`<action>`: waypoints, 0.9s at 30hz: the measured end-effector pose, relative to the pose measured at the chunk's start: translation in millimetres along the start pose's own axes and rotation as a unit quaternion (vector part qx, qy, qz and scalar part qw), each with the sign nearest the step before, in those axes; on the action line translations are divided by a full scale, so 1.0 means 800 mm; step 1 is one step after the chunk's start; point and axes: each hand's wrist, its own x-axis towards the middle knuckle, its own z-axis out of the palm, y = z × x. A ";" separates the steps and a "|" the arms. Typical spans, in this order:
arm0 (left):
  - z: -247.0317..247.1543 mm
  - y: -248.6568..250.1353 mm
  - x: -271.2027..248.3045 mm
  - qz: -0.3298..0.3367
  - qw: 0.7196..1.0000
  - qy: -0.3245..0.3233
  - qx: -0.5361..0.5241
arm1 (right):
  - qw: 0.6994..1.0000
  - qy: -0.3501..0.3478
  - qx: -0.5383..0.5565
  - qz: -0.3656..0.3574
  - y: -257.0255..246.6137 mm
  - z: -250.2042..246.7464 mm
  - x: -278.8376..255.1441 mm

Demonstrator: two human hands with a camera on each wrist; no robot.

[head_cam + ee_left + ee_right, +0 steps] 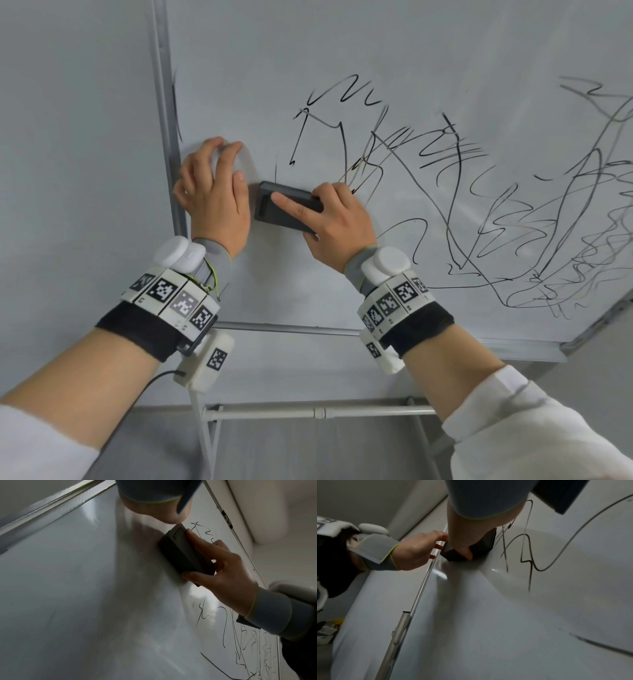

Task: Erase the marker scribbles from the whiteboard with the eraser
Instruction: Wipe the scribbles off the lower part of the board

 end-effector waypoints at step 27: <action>0.007 -0.002 0.012 -0.002 1.000 -0.007 0.016 | 0.995 0.064 -0.012 0.080 0.023 -0.018 0.043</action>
